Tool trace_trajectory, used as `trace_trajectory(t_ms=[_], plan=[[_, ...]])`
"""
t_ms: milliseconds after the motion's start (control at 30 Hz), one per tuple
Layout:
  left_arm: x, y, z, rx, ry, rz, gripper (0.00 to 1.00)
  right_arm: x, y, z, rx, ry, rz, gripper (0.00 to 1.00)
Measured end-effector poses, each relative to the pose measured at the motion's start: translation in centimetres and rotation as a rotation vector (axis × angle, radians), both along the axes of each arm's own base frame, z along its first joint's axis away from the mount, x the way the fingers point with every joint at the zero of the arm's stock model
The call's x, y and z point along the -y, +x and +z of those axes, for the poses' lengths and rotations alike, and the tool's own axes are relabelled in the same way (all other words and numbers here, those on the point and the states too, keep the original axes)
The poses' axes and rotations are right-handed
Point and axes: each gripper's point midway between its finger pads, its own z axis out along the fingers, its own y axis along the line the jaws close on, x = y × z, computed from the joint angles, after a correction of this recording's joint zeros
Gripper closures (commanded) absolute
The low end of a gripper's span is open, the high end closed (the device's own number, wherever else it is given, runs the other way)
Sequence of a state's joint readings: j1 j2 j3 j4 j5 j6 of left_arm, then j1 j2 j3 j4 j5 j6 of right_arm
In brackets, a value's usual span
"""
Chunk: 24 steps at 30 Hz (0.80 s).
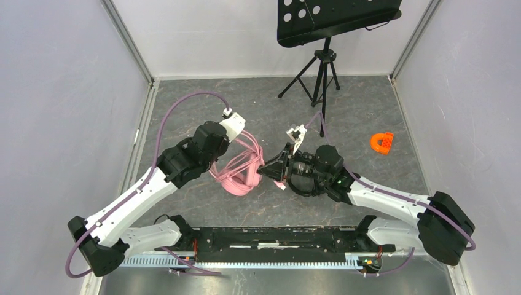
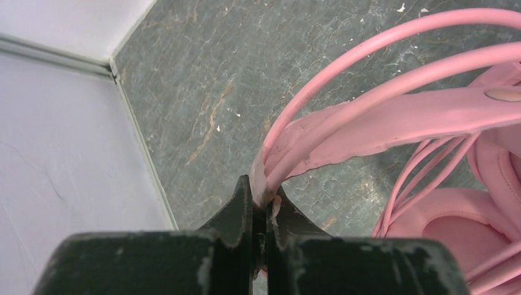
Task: Wrap the headphones
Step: Wrap the headphones cable around the headphones.
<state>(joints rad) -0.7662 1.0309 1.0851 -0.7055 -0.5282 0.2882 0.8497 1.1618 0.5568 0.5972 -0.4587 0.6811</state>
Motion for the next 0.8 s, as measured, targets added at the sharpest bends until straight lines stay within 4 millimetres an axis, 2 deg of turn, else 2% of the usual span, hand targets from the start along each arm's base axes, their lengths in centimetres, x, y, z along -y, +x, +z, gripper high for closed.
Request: trace_trajectory(t_ms=[167,600,800], plan=[[-0.2,-0.3,0.1,0.001,-0.088,0.076,0.98,-0.2,0.7,0.2,-0.029,0.012,-0.065,0.69],[-0.1,-1.0,-0.2,-0.013,-0.292,0.220,0.98,-1.6,2.0,3.2,-0.075,0.130,-0.197,0.65],[0.2,-1.2,-1.4,-0.027,-0.384,0.284,0.98,-1.5,3.0,2.9,-0.083,0.119,-0.271,0.59]])
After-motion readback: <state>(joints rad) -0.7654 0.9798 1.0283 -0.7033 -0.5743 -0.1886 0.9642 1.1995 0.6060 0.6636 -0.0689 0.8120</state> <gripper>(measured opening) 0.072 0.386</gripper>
